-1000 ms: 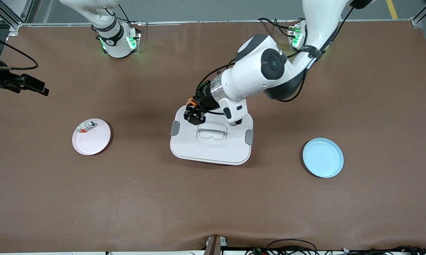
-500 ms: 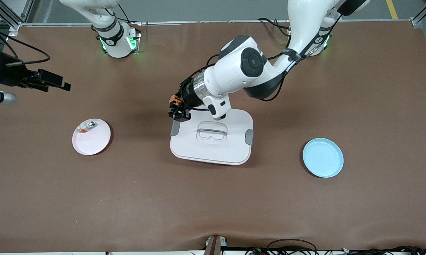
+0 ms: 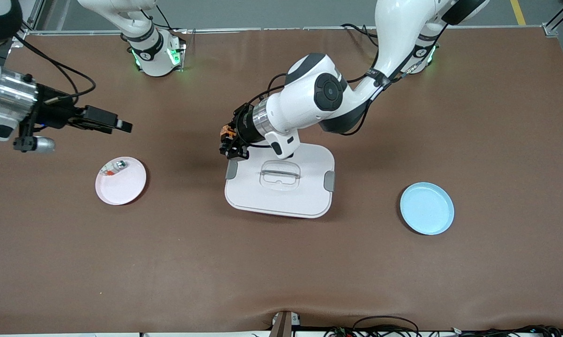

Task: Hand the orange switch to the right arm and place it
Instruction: 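Hold the switch out while the right gripper reaches toward it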

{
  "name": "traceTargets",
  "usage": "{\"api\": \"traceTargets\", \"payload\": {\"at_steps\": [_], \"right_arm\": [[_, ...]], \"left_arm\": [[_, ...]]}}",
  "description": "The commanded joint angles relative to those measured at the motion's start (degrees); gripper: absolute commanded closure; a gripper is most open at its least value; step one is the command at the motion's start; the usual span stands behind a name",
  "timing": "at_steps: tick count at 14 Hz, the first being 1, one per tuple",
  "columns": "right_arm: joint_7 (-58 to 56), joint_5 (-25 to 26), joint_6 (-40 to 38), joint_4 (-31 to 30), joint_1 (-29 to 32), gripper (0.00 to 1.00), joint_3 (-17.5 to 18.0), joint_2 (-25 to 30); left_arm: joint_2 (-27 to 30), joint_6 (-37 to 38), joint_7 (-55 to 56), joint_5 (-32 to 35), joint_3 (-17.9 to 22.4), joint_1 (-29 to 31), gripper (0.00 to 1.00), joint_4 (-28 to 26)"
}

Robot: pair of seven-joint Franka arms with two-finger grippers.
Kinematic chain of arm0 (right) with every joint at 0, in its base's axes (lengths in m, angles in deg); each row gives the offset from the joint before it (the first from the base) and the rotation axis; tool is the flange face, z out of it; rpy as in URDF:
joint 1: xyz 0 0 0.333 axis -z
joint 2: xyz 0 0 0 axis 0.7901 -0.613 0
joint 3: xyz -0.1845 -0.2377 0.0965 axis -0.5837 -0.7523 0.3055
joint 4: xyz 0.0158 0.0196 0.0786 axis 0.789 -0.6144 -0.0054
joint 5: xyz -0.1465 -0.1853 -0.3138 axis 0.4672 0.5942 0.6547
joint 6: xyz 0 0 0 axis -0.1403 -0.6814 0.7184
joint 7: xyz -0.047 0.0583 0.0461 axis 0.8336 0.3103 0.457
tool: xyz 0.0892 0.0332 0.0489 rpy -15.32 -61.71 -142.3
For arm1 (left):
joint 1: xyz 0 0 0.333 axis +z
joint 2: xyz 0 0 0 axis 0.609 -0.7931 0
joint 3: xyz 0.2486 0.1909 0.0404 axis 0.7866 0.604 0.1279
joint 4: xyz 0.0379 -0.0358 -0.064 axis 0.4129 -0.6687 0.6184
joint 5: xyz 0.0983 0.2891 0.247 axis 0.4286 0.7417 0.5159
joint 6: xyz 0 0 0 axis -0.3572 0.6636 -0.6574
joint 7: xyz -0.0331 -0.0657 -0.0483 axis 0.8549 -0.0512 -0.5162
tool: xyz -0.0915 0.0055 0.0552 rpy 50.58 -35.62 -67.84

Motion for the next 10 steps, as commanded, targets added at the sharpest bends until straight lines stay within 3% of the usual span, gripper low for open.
{"api": "traceTargets", "payload": {"at_steps": [1, 4, 7, 10], "right_arm": [[1.07, -5.87, 5.37, -4.75, -1.8, 0.0, -0.14, 1.59], [1.24, -9.57, 13.28, -8.35, -6.27, 0.0, -0.05, 2.03], [1.42, -10.02, 21.36, -11.43, -12.16, 0.0, -0.14, 1.94], [1.42, -10.02, 24.46, -12.06, -15.95, 0.0, -0.14, 1.68]], "left_arm": [[-0.95, -0.35, 0.34, -1.54, 0.12, -0.67, 1.0, 1.87], [-0.95, -0.35, 0.07, -1.63, 0.04, -0.67, 1.0, 1.87], [-0.95, -0.35, 0.07, -1.63, 0.04, -0.67, 1.0, 1.87], [-0.86, -0.88, 0.07, -1.63, 0.12, -0.67, 1.0, 1.87]]}}
